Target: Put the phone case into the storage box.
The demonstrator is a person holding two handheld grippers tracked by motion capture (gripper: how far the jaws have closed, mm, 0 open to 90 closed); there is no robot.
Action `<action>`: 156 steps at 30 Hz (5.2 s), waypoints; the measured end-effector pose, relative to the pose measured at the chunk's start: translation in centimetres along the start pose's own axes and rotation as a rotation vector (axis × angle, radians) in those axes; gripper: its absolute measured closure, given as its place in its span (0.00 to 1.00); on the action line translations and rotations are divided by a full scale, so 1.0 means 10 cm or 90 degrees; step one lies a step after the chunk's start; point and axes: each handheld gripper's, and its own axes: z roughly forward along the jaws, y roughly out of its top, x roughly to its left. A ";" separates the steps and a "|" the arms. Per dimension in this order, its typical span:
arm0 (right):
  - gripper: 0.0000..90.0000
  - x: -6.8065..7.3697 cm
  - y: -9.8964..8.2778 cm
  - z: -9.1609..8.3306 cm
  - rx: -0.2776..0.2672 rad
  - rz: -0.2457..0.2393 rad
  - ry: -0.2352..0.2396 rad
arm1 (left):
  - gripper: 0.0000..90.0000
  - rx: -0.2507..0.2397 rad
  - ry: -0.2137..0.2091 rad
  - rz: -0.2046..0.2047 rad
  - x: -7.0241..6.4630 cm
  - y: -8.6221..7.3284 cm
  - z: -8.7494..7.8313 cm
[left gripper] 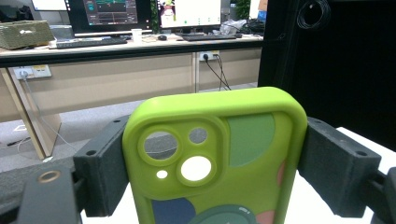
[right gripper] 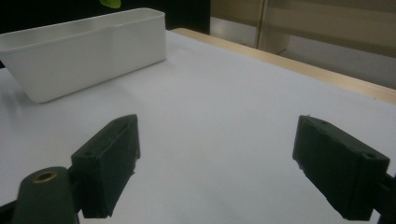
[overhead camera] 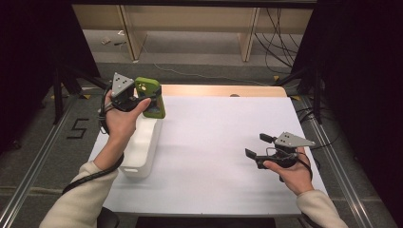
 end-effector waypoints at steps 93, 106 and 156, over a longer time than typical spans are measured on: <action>0.18 -0.01 -0.01 0.00 -0.001 0.005 -0.001 | 0.19 0.007 0.058 -0.004 0.33 0.00 0.14; 0.18 -0.01 -0.01 0.00 0.001 0.004 0.000 | 0.19 0.004 0.062 -0.008 0.36 0.02 0.17; 0.18 -0.01 -0.02 0.00 0.001 0.005 0.001 | 0.19 0.015 0.069 -0.011 0.43 -0.03 0.29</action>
